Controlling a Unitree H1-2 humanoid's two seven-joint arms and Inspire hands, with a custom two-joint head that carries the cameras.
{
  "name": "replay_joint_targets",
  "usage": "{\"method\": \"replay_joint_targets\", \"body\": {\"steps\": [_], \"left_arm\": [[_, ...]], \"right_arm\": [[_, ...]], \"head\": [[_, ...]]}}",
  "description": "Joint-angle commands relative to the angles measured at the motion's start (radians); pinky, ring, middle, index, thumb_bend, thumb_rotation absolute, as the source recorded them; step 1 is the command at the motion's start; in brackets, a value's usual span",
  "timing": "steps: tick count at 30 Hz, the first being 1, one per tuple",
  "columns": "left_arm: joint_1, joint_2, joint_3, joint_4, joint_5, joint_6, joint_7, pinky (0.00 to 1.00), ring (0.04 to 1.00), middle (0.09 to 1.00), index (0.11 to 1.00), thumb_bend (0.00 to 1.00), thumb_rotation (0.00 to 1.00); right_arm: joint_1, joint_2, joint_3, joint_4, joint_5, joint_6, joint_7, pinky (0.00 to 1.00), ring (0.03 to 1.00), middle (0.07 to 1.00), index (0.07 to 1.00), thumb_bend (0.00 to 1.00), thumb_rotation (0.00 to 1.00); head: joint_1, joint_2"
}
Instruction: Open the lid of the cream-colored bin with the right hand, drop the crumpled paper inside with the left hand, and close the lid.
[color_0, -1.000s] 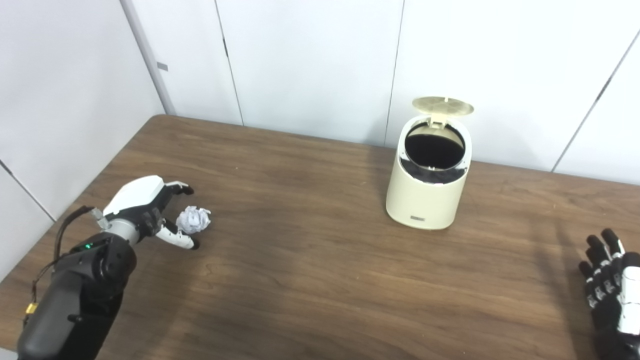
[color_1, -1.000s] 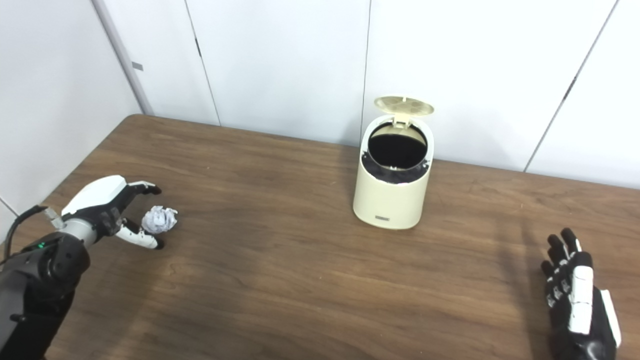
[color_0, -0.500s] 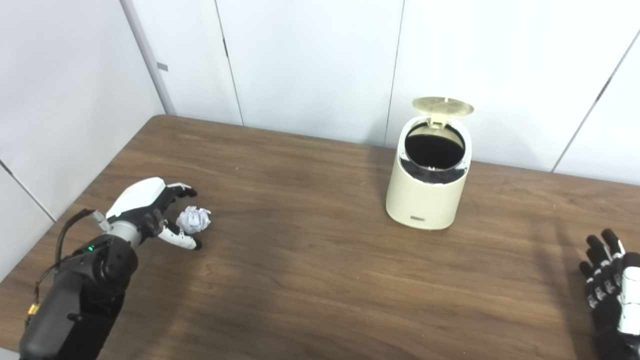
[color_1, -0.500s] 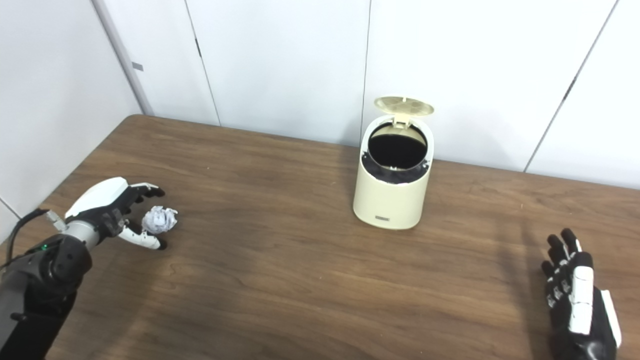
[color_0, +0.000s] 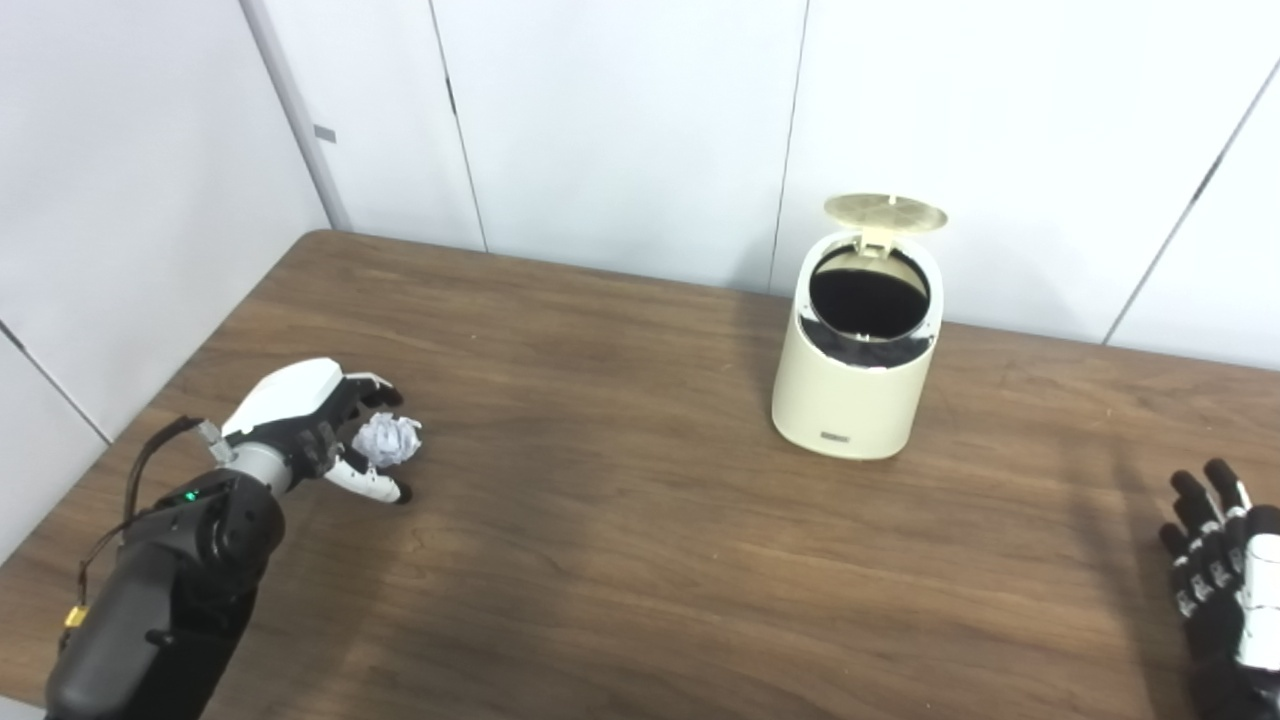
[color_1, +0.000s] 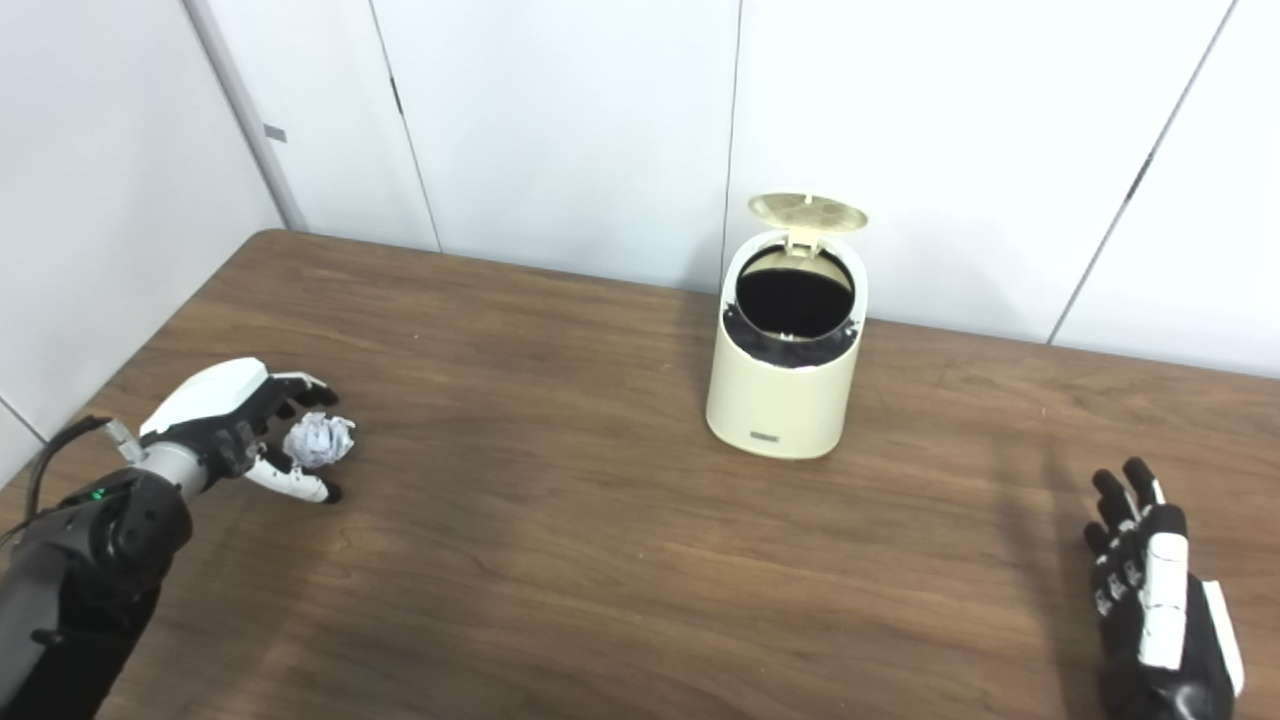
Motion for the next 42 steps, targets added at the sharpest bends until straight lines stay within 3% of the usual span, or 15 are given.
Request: {"method": "replay_joint_targets", "body": {"steps": [1, 5, 9, 11, 13, 20, 22, 24, 26, 33, 39, 42], "left_arm": [[-0.03, 0.042, 0.012, -0.015, 0.002, -0.002, 0.03, 0.71, 0.784, 0.811, 0.77, 0.81, 0.1], [-0.037, 0.036, 0.014, -0.012, 0.008, 0.003, 0.014, 0.69, 0.769, 0.799, 0.768, 0.8, 0.1], [-0.047, -0.005, 0.054, -0.013, -0.013, 0.005, -0.003, 0.68, 0.75, 0.779, 0.762, 0.78, 0.05], [-0.051, -0.022, 0.069, -0.012, -0.018, 0.005, -0.006, 0.55, 0.637, 0.692, 0.753, 0.77, 0.01], [-0.053, -0.028, 0.072, -0.012, -0.012, 0.005, -0.012, 0.52, 0.596, 0.658, 0.748, 0.76, 0.0], [-0.057, -0.041, 0.076, 0.003, -0.052, 0.002, 0.013, 0.58, 0.611, 0.658, 0.717, 0.7, 0.0], [-0.055, -0.035, 0.07, 0.013, -0.075, -0.006, 0.033, 0.53, 0.572, 0.623, 0.695, 0.68, 0.0], [-0.053, -0.032, 0.066, 0.021, -0.093, -0.013, 0.048, 0.49, 0.531, 0.519, 0.671, 0.57, 0.0], [-0.051, -0.027, 0.061, 0.029, -0.111, -0.025, 0.061, 0.46, 0.508, 0.463, 0.574, 0.52, 0.0], [-0.042, -0.007, 0.041, 0.046, -0.141, -0.048, 0.1, 0.48, 0.514, 0.456, 0.534, 0.51, 0.0], [-0.038, -0.001, 0.031, 0.048, -0.161, -0.041, 0.123, 0.43, 0.49, 0.459, 0.516, 0.52, 0.0], [-0.039, -0.001, 0.031, 0.047, -0.168, -0.036, 0.127, 0.43, 0.413, 0.486, 0.51, 0.5, 0.0]], "right_arm": [[-0.016, -0.007, -0.006, -0.027, 0.004, -0.039, 0.003, 1.0, 1.0, 0.95, 0.972, 0.42, 1.0], [-0.015, -0.008, -0.007, -0.024, 0.005, -0.042, 0.003, 1.0, 0.999, 0.946, 0.967, 0.43, 1.0], [-0.016, -0.008, -0.006, -0.024, 0.004, -0.042, 0.003, 1.0, 0.998, 0.946, 0.965, 0.44, 1.0], [-0.015, -0.008, -0.005, -0.026, 0.007, -0.038, 0.006, 1.0, 1.0, 0.948, 0.968, 0.44, 1.0], [-0.015, -0.009, -0.005, -0.026, 0.008, -0.038, 0.007, 1.0, 1.0, 0.949, 0.969, 0.44, 1.0], [-0.013, -0.008, -0.004, -0.032, 0.005, -0.035, 0.004, 1.0, 0.996, 0.942, 0.969, 0.45, 1.0], [-0.012, -0.008, -0.005, -0.031, 0.011, -0.033, 0.007, 1.0, 1.0, 0.945, 0.97, 0.46, 1.0], [-0.01, -0.009, -0.003, -0.03, 0.011, -0.036, 0.01, 1.0, 1.0, 0.949, 0.975, 0.46, 1.0], [-0.008, -0.011, -0.002, -0.03, 0.009, -0.04, 0.011, 1.0, 1.0, 0.949, 0.975, 0.45, 1.0], [-0.009, -0.009, -0.012, -0.033, 0.014, -0.047, 0.007, 1.0, 0.986, 0.927, 0.964, 0.44, 1.0], [-0.01, -0.009, -0.02, -0.039, 0.029, -0.039, 0.007, 1.0, 0.993, 0.921, 0.962, 0.44, 1.0], [-0.01, -0.01, -0.02, -0.041, 0.032, -0.038, 0.009, 1.0, 0.997, 0.924, 0.966, 0.45, 1.0]], "head": [[0.001, 0.001], [0.0, 0.005], [-0.003, 0.007], [-0.004, 0.009], [-0.004, 0.009], [-0.003, 0.009], [-0.005, 0.007], [-0.007, 0.008], [-0.008, 0.007], [-0.009, 0.008], [-0.006, 0.012], [-0.006, 0.012]]}}
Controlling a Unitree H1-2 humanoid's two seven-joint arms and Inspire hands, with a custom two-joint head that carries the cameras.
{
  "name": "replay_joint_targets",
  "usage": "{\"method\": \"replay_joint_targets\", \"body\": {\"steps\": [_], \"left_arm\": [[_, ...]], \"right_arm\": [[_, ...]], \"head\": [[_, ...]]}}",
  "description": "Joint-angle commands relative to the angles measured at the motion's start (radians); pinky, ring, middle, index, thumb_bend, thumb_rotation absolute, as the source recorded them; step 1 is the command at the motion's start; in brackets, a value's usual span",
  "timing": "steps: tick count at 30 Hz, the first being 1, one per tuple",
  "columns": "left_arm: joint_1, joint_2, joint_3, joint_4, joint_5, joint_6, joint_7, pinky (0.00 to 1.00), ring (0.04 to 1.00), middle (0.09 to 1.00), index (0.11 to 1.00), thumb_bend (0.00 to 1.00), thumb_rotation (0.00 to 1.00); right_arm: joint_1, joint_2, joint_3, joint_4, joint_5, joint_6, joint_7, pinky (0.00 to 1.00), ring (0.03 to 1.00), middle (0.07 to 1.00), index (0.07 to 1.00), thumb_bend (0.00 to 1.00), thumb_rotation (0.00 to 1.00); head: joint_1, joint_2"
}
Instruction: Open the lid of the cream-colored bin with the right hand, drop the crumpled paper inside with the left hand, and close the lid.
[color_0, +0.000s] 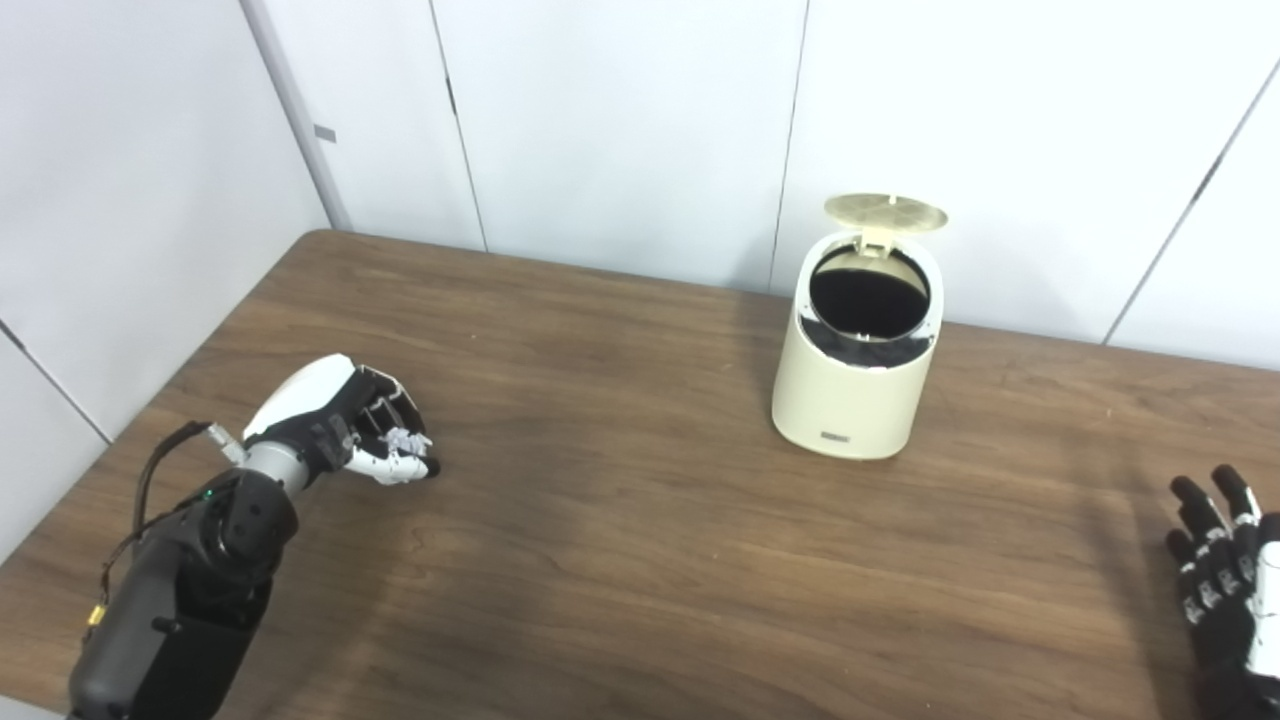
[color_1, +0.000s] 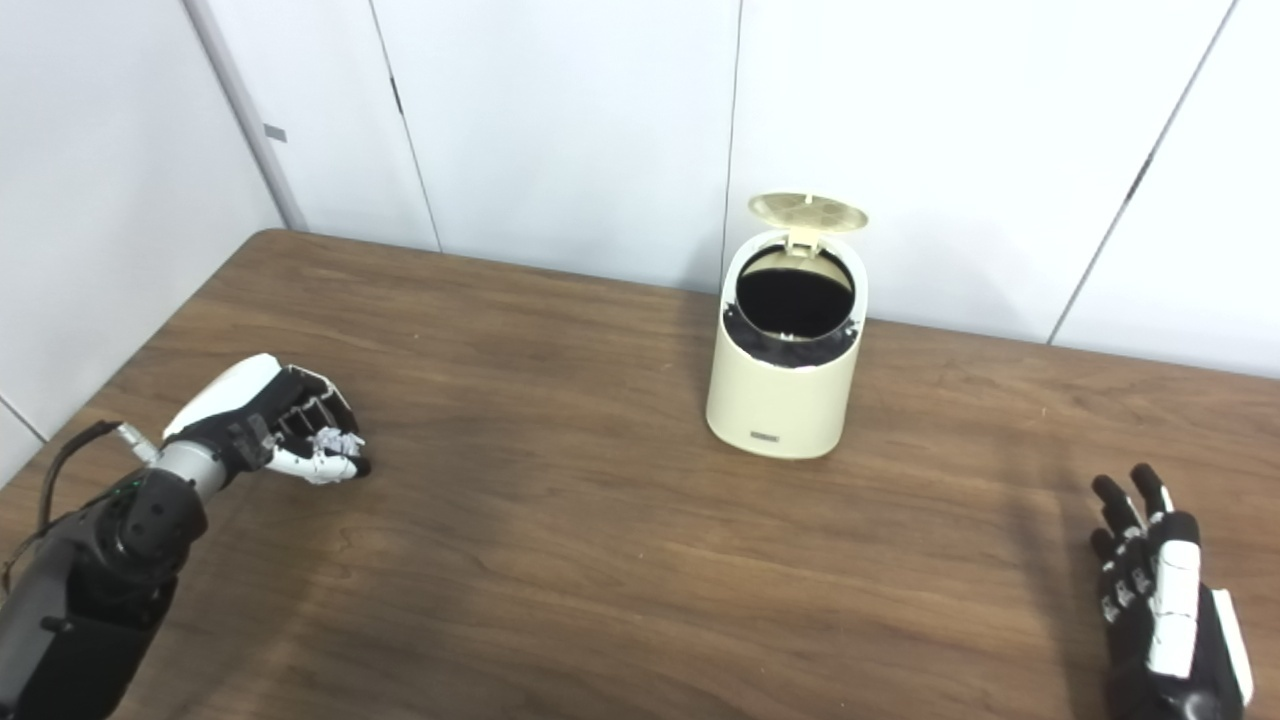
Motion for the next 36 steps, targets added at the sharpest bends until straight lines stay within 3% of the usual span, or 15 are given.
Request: {"method": "replay_joint_targets", "body": {"steps": [1, 12, 24, 36], "left_arm": [[-0.017, 0.04, 0.009, -0.01, -0.003, -0.007, 0.038, 0.43, 0.405, 0.489, 0.509, 0.5, 0.0], [-0.012, 0.041, 0.002, 0.001, -0.008, -0.025, 0.084, 0.48, 0.443, 0.506, 0.48, 0.5, 0.0], [-0.042, -0.037, -0.032, -0.135, 0.047, 0.026, 0.123, 0.42, 0.387, 0.472, 0.503, 0.5, 0.0], [-0.124, -0.177, -0.04, -0.236, 0.213, 0.036, 0.013, 0.39, 0.377, 0.452, 0.51, 0.5, 0.0]], "right_arm": [[-0.019, -0.009, -0.008, -0.039, 0.013, -0.036, 0.006, 1.0, 0.996, 0.922, 0.964, 0.46, 1.0], [-0.018, -0.011, -0.011, -0.024, 0.023, -0.044, 0.01, 1.0, 0.995, 0.924, 0.964, 0.46, 1.0], [-0.014, -0.007, 0.011, 0.002, -0.008, -0.065, 0.008, 1.0, 0.993, 0.943, 0.961, 0.45, 1.0], [-0.02, 0.003, 0.017, 0.02, -0.008, -0.082, 0.0, 1.0, 0.975, 0.926, 0.938, 0.43, 1.0]], "head": [[0.001, 0.001], [-0.008, 0.001], [-0.049, 0.001], [-0.071, -0.004]]}}
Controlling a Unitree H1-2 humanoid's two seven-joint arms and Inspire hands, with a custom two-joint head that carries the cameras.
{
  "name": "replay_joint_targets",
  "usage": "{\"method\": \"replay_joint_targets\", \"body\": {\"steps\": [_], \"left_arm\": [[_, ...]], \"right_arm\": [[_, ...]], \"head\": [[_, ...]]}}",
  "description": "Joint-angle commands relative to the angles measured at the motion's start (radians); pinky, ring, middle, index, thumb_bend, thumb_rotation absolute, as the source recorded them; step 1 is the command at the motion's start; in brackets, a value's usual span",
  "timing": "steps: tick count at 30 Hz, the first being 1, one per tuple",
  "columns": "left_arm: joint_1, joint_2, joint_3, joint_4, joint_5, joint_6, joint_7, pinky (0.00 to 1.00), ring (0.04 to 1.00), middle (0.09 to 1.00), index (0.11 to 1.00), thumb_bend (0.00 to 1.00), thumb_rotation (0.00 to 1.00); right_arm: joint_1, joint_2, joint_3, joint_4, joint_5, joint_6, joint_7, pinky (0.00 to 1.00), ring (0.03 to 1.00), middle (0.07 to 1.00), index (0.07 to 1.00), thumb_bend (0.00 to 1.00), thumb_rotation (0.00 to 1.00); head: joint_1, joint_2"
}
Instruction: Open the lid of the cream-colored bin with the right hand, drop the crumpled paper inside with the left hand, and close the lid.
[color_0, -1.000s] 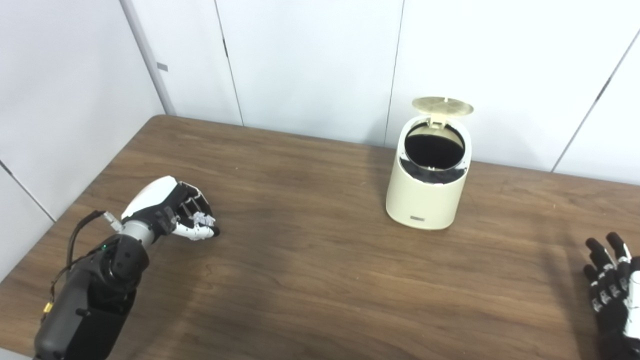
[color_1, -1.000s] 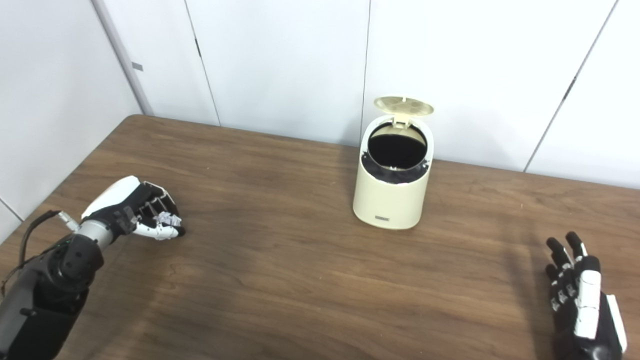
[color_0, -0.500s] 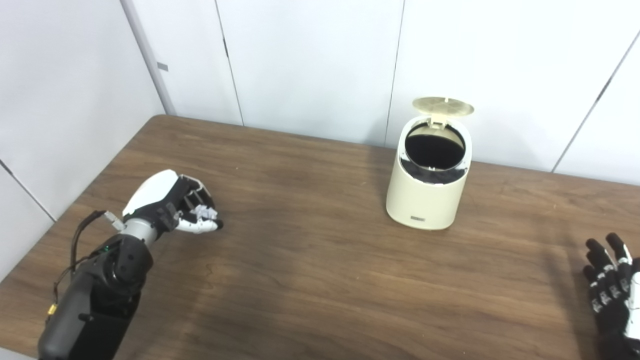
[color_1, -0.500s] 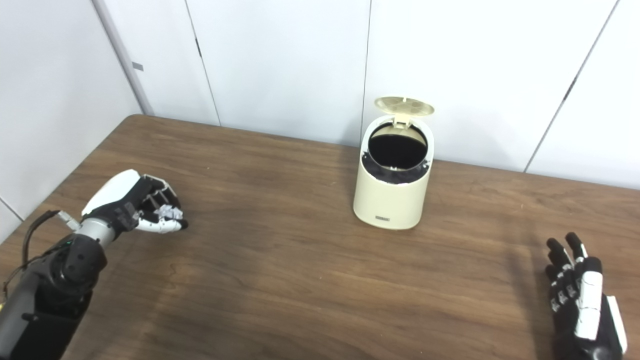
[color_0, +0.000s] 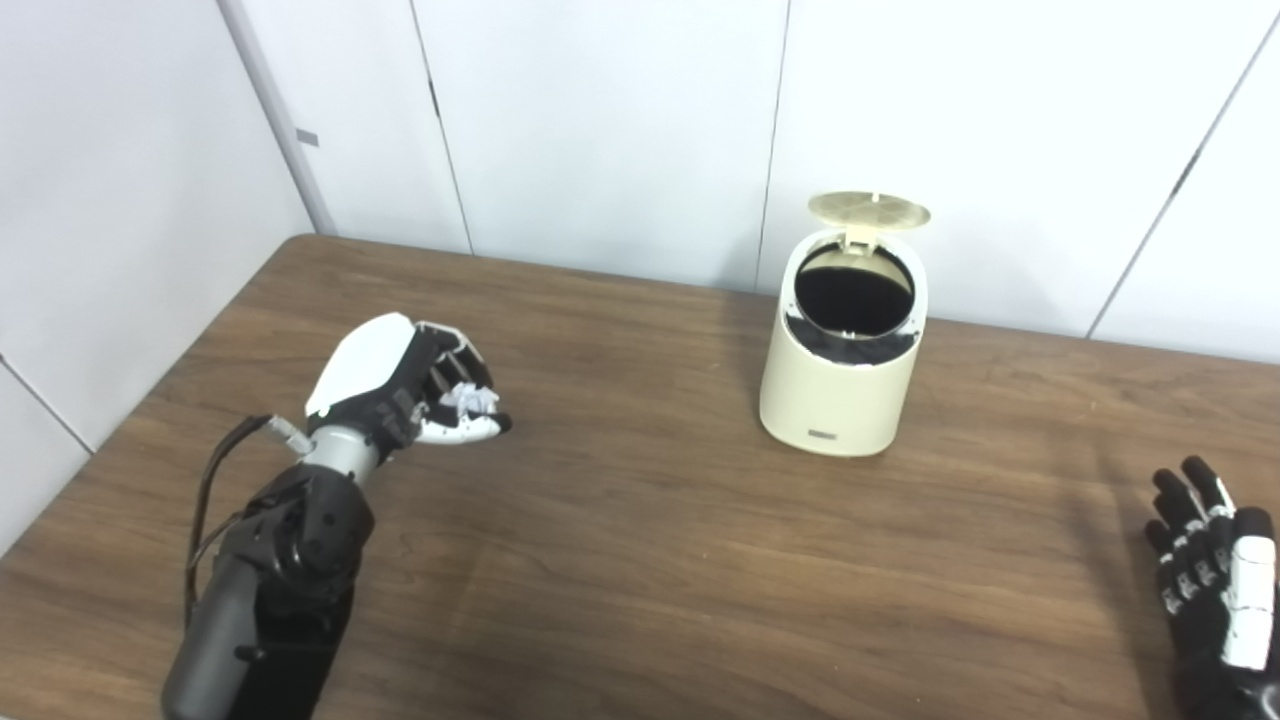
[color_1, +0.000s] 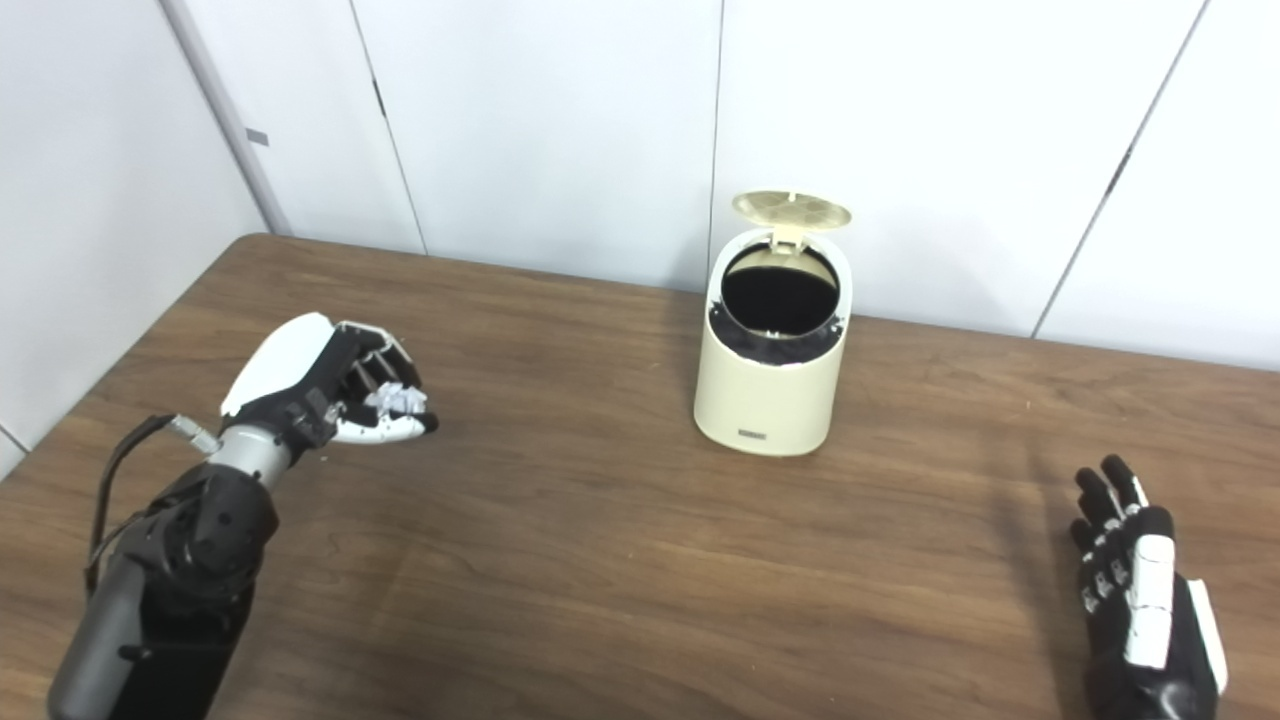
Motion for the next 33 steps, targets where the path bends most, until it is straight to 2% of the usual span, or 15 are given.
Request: {"method": "replay_joint_targets", "body": {"steps": [1, 6, 12, 18, 25, 29, 33], "left_arm": [[-0.043, -0.001, 0.011, -0.041, 0.042, 0.001, -0.007, 0.39, 0.378, 0.449, 0.508, 0.5, 0.0], [-0.065, -0.059, 0.009, -0.056, 0.087, 0.001, -0.03, 0.37, 0.371, 0.458, 0.503, 0.5, 0.0], [-0.092, -0.099, -0.032, -0.061, 0.1, -0.002, -0.019, 0.46, 0.414, 0.503, 0.48, 0.5, 0.0], [-0.107, -0.128, -0.074, -0.059, 0.075, -0.019, 0.01, 0.42, 0.405, 0.503, 0.486, 0.5, 0.0], [-0.11, -0.126, -0.126, -0.054, 0.058, -0.046, 0.024, 0.32, 0.406, 0.485, 0.503, 0.47, 0.0], [-0.111, -0.124, -0.14, -0.048, 0.04, -0.066, 0.048, 0.32, 0.421, 0.491, 0.499, 0.47, 0.0], [-0.11, -0.124, -0.156, -0.038, 0.045, -0.09, 0.068, 0.34, 0.434, 0.499, 0.488, 0.48, 0.0]], "right_arm": [[-0.019, 0.002, 0.002, -0.015, -0.001, -0.027, 0.001, 1.0, 0.974, 0.924, 0.938, 0.43, 1.0], [-0.019, 0.005, 0.008, -0.004, -0.006, -0.037, 0.003, 1.0, 0.978, 0.932, 0.937, 0.46, 1.0], [-0.023, 0.013, 0.025, 0.014, -0.033, -0.058, -0.002, 1.0, 0.99, 0.947, 0.955, 0.49, 1.0], [-0.027, 0.033, 0.041, 0.016, -0.056, -0.063, -0.015, 1.0, 0.994, 0.959, 0.973, 0.52, 1.0], [-0.027, 0.058, 0.05, 0.013, -0.083, -0.07, -0.044, 0.99, 0.988, 0.96, 0.957, 0.5, 1.0], [-0.021, 0.067, 0.046, 0.011, -0.075, -0.073, -0.05, 0.99, 0.984, 0.972, 0.96, 0.48, 1.0], [-0.016, 0.07, 0.048, 0.024, -0.074, -0.087, -0.046, 1.0, 0.996, 0.991, 0.976, 0.46, 1.0]], "head": [[-0.005, -0.002], [-0.019, -0.007], [-0.068, -0.013], [-0.134, -0.013], [-0.197, -0.012], [-0.202, -0.017], [-0.22, -0.044]]}}
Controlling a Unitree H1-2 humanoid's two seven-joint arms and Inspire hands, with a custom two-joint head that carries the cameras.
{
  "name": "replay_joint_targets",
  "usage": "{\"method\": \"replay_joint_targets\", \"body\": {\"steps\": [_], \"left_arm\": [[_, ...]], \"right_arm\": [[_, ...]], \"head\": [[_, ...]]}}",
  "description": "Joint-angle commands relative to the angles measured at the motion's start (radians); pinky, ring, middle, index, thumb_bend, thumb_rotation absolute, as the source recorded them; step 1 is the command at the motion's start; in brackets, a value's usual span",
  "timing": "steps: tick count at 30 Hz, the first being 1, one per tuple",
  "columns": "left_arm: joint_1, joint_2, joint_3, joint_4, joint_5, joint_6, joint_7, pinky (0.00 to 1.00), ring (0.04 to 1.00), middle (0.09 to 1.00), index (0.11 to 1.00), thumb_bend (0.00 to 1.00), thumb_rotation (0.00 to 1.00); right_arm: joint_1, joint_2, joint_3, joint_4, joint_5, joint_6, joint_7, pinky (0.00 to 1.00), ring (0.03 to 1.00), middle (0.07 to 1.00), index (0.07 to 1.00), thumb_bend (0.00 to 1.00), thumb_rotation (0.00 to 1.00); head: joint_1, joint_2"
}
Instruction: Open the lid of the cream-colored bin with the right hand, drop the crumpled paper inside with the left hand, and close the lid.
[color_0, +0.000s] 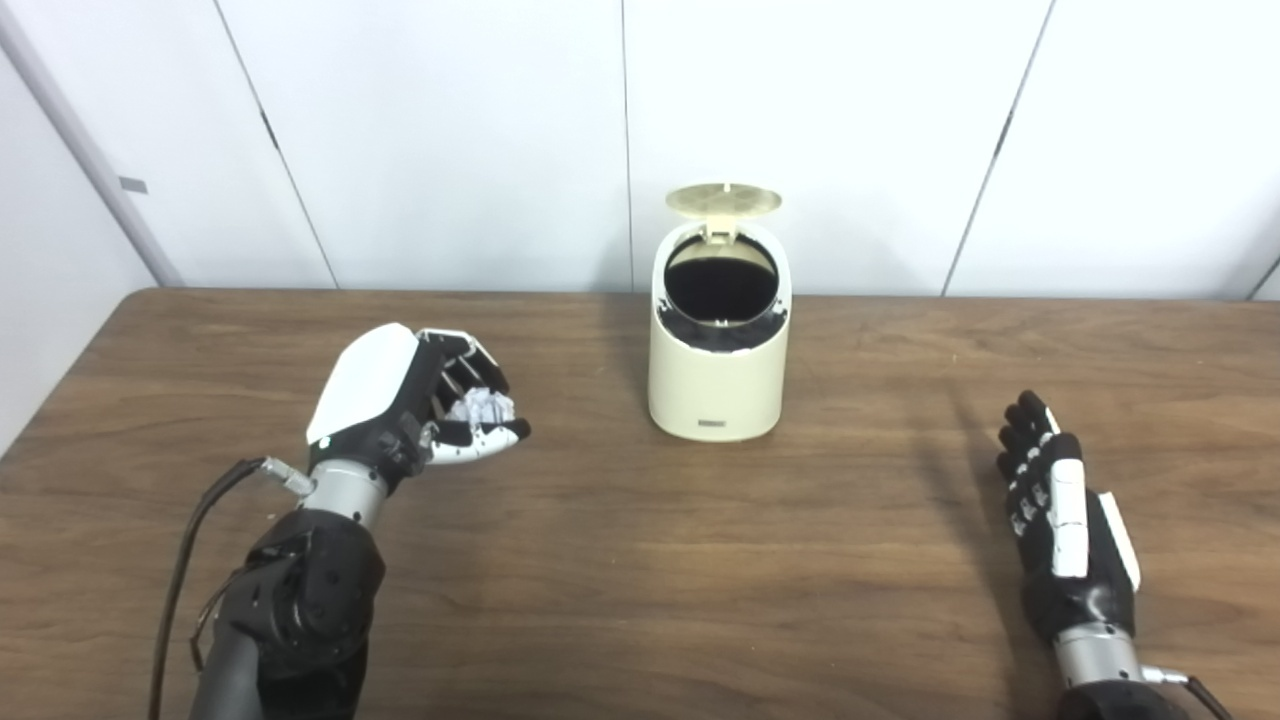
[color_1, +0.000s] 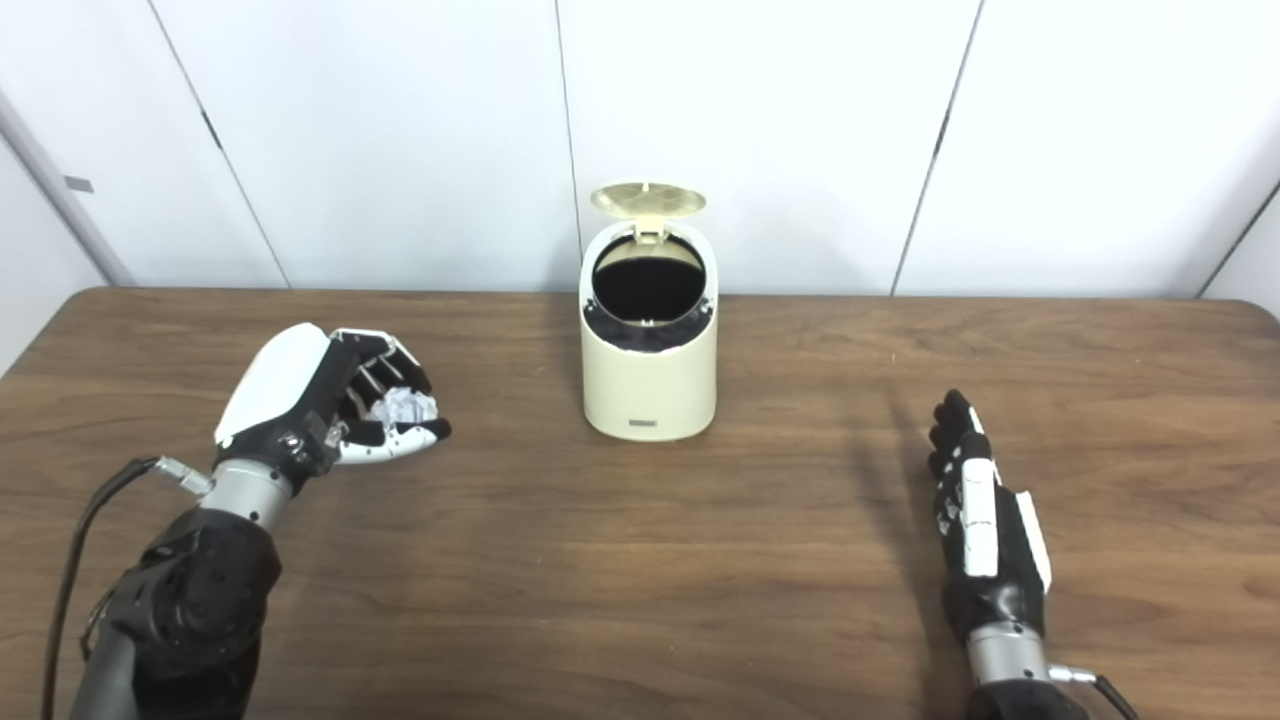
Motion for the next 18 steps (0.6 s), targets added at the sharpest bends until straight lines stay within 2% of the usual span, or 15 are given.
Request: {"method": "replay_joint_targets", "body": {"steps": [1, 7, 13, 18], "left_arm": [[-0.038, 0.013, -0.002, -0.009, -0.002, -0.036, 0.045, 0.34, 0.432, 0.499, 0.488, 0.48, 0.0], [-0.035, 0.003, -0.02, -0.004, -0.01, -0.043, 0.065, 0.33, 0.44, 0.517, 0.481, 0.47, 0.0], [-0.048, -0.011, -0.038, 0.007, -0.01, -0.078, 0.101, 0.34, 0.464, 0.543, 0.459, 0.47, 0.0], [-0.073, -0.03, -0.054, 0.024, -0.014, -0.113, 0.142, 0.28, 0.413, 0.529, 0.502, 0.47, 0.0]], "right_arm": [[-0.005, 0.008, 0.008, 0.003, 0.0, -0.029, 0.007, 1.0, 0.995, 0.99, 0.977, 0.47, 1.0], [0.004, 0.021, 0.019, 0.025, -0.016, -0.055, 0.001, 0.98, 0.988, 0.965, 0.935, 0.49, 1.0], [0.005, 0.031, 0.022, 0.046, -0.016, -0.073, 0.002, 0.98, 0.988, 0.958, 0.939, 0.49, 1.0], [0.006, 0.033, 0.024, 0.051, -0.014, -0.083, 0.006, 0.97, 0.986, 0.959, 0.941, 0.47, 1.0]], "head": [[-0.004, -0.006], [-0.017, -0.035], [-0.025, -0.054], [-0.019, -0.058]]}}
